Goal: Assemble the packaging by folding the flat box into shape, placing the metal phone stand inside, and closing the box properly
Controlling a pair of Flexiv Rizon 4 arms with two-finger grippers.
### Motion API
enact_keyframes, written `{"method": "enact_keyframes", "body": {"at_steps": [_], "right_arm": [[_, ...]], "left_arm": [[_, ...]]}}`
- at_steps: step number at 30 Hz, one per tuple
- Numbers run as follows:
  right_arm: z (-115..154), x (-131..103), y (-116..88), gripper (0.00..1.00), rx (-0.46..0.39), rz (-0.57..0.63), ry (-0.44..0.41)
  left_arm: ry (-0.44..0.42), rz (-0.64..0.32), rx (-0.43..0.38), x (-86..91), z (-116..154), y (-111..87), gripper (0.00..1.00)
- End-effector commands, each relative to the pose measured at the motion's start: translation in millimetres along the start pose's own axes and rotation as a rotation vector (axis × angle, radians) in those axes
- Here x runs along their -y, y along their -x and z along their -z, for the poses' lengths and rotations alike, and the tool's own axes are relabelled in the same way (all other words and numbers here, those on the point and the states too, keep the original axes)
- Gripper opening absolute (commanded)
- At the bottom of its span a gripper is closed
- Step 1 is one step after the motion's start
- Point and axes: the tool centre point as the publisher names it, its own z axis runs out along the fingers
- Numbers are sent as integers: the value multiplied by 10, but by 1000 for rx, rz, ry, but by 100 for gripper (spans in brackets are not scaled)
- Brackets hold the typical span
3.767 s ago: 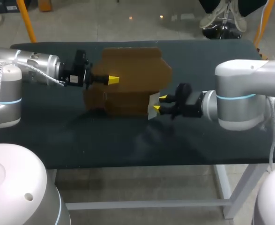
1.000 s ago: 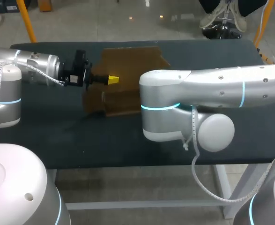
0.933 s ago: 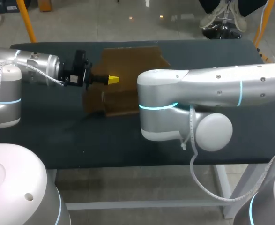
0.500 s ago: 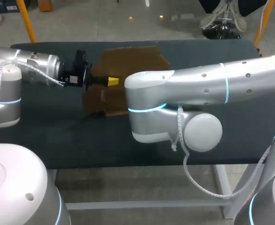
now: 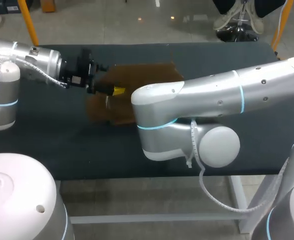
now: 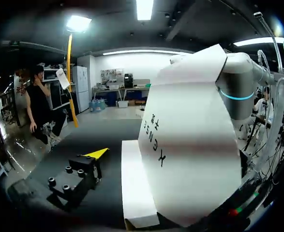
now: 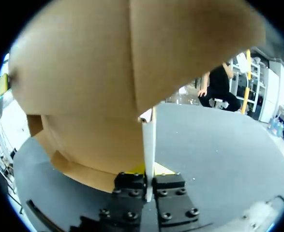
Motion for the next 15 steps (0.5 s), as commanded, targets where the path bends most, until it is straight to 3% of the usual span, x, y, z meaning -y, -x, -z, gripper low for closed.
{"method": "enact_keyframes", "body": {"at_steps": [1,15], "right_arm": [[77,-40,134,0,-128,-22,-10],[284,-96,256,0,-283,-36,-14]], "left_arm": [[45,0,95,66,133,-149,100],[121,-65,214,153,486,-369,100]]}}
